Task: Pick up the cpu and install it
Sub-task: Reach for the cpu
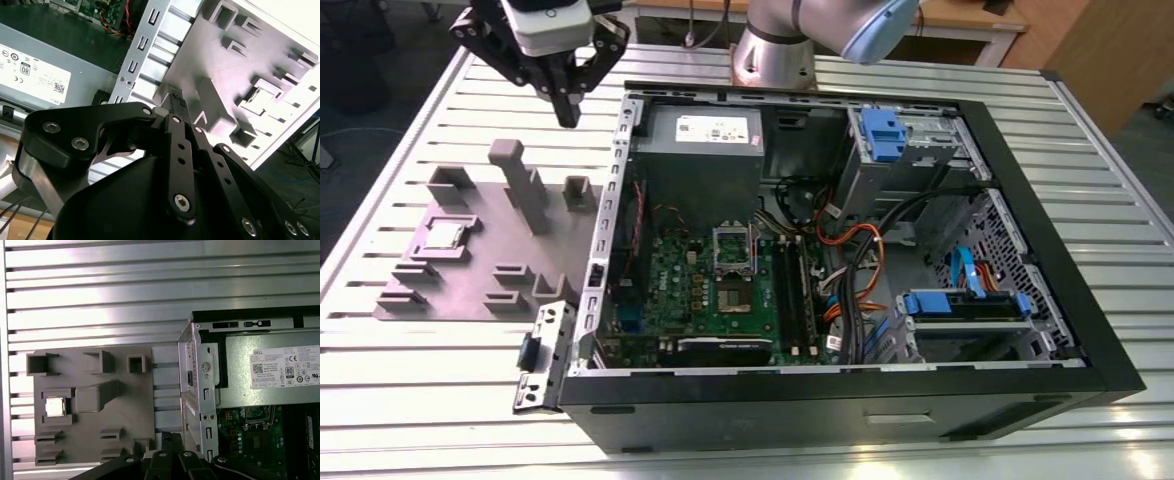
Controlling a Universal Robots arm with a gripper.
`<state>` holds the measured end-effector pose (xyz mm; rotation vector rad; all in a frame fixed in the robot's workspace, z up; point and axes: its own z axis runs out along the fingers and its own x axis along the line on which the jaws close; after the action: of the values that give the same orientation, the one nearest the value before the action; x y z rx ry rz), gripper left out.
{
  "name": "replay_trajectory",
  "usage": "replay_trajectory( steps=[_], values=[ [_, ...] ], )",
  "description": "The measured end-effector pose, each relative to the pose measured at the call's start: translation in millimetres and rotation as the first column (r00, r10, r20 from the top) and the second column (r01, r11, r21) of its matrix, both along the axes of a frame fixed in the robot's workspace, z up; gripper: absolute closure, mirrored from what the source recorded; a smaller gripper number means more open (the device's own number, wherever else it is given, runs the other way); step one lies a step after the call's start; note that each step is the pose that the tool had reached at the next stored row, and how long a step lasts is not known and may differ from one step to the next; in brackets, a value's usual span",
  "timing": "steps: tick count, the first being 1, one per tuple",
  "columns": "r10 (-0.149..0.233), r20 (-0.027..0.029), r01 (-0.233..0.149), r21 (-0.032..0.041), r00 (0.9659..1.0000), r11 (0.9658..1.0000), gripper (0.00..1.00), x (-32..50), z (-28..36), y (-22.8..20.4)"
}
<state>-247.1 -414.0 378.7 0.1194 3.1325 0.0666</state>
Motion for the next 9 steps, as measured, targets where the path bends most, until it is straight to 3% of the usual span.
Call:
replay_trajectory(
  steps=[9],
  values=[
    [0.000, -0.0001, 0.000, 0.0000, 1.0000, 1.0000, 0.89, -1.0, 0.0, 0.0]
  ],
)
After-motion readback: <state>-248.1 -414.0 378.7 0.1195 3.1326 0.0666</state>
